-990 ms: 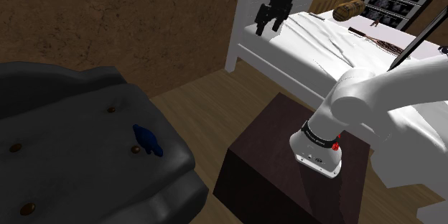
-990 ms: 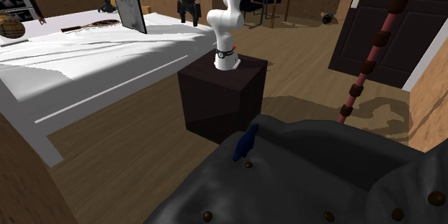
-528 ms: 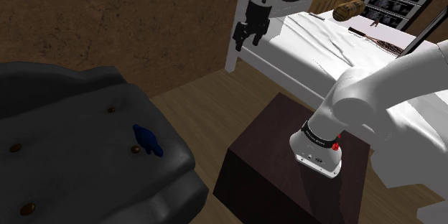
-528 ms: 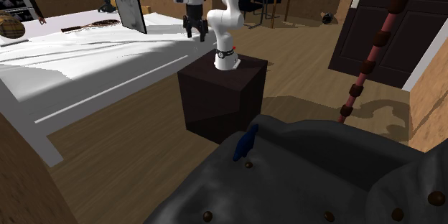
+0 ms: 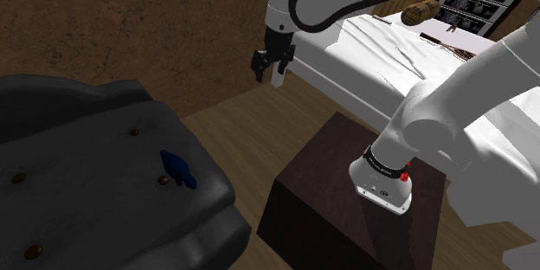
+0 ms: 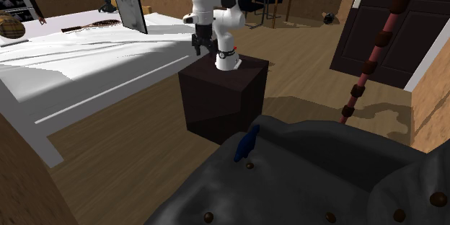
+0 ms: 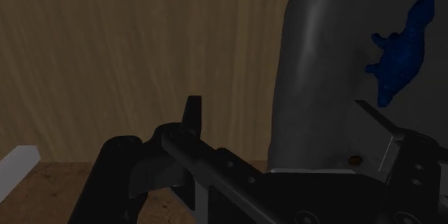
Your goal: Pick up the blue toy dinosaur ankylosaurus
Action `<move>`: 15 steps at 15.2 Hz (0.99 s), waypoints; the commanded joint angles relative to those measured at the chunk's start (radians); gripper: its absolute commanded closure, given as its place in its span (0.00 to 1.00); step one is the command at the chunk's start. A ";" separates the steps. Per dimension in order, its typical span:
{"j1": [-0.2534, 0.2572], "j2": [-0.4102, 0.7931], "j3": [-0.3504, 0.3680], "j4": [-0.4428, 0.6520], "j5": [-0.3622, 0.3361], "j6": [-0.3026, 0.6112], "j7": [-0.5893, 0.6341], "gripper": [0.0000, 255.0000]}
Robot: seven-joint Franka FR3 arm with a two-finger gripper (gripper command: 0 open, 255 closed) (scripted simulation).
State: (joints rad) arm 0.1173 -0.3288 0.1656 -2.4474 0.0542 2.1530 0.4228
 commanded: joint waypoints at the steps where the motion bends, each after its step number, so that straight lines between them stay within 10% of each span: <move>1: 0.008 0.071 0.021 0.017 -0.001 0.050 0.025 0.00; 15: 0.101 0.583 0.113 0.297 -0.121 0.241 0.255 0.00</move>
State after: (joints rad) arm 0.2118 0.2192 0.2787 -2.1768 -0.0558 2.3883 0.6670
